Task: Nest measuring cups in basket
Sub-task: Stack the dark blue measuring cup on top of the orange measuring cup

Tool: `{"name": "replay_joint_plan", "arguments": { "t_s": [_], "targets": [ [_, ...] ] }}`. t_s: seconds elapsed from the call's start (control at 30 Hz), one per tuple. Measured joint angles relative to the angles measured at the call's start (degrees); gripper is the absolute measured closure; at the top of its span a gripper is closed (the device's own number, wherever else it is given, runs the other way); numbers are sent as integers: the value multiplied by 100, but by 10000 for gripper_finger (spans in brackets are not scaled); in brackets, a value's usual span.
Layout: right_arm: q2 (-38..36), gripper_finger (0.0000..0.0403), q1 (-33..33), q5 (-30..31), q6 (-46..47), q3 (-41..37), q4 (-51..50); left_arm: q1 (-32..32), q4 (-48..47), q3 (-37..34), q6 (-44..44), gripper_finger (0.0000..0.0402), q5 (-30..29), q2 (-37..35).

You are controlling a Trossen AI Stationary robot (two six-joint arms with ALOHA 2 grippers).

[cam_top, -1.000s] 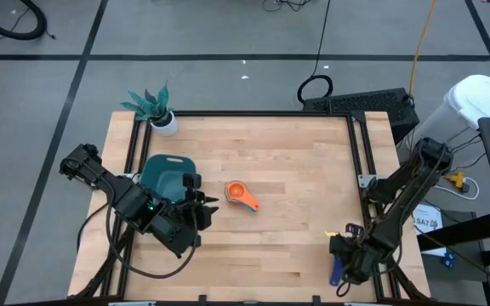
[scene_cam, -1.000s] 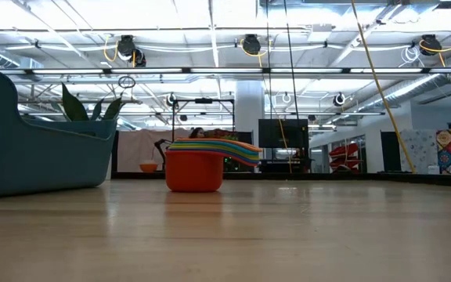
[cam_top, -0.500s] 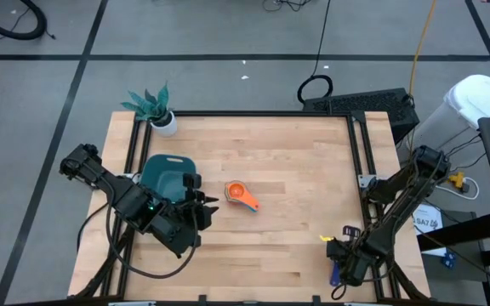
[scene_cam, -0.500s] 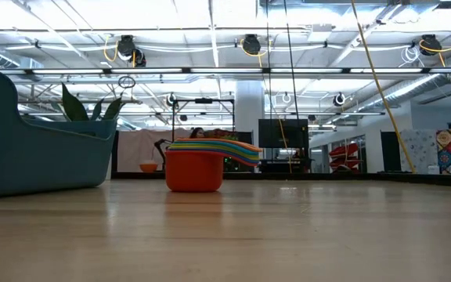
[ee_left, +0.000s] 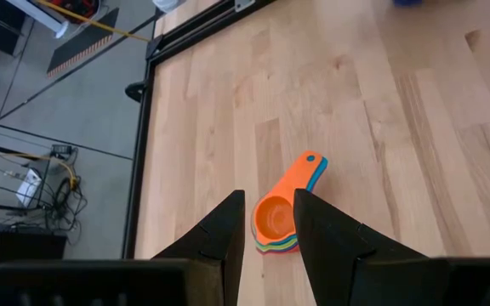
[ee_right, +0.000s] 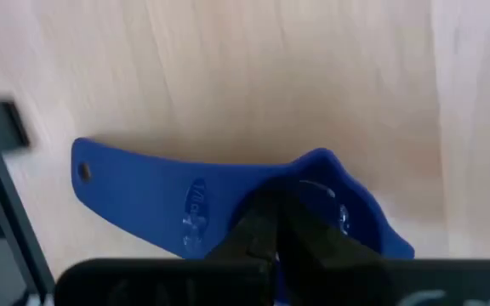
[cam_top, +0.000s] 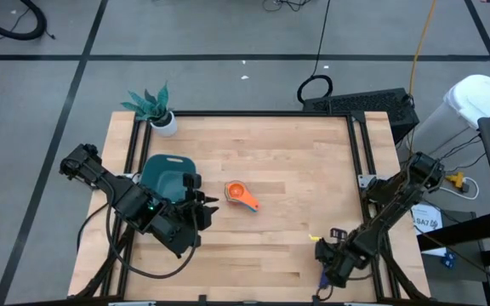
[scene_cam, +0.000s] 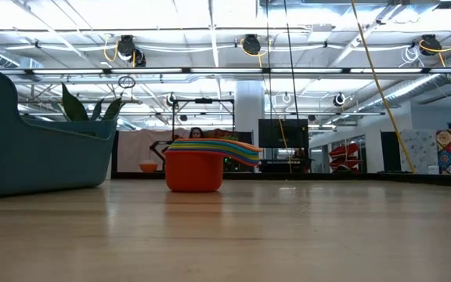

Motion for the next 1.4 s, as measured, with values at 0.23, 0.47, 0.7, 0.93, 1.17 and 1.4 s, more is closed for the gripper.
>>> {"name": "replay_joint_plan", "arguments": {
  "t_s": [0.23,0.47,0.7,0.93,1.17,1.4],
  "targets": [
    [31,403,-992,426,-1147,-13,430,0,2,0,21,295,0,0],
    [196,403,-2072,482,-2546,-22,1208,0,0,0,55,295,2,0],
    [565,403,-2811,286,-3444,-4,2150,0,0,0,109,295,2,0],
    [141,403,-2912,592,-3772,-33,1876,26,0,0,177,295,2,0],
    [-282,403,-2907,750,-4068,-15,1813,197,9,0,183,295,4,0],
    [-664,403,-2810,1069,-3579,-11,965,310,354,0,411,295,512,0]
  ]
}}
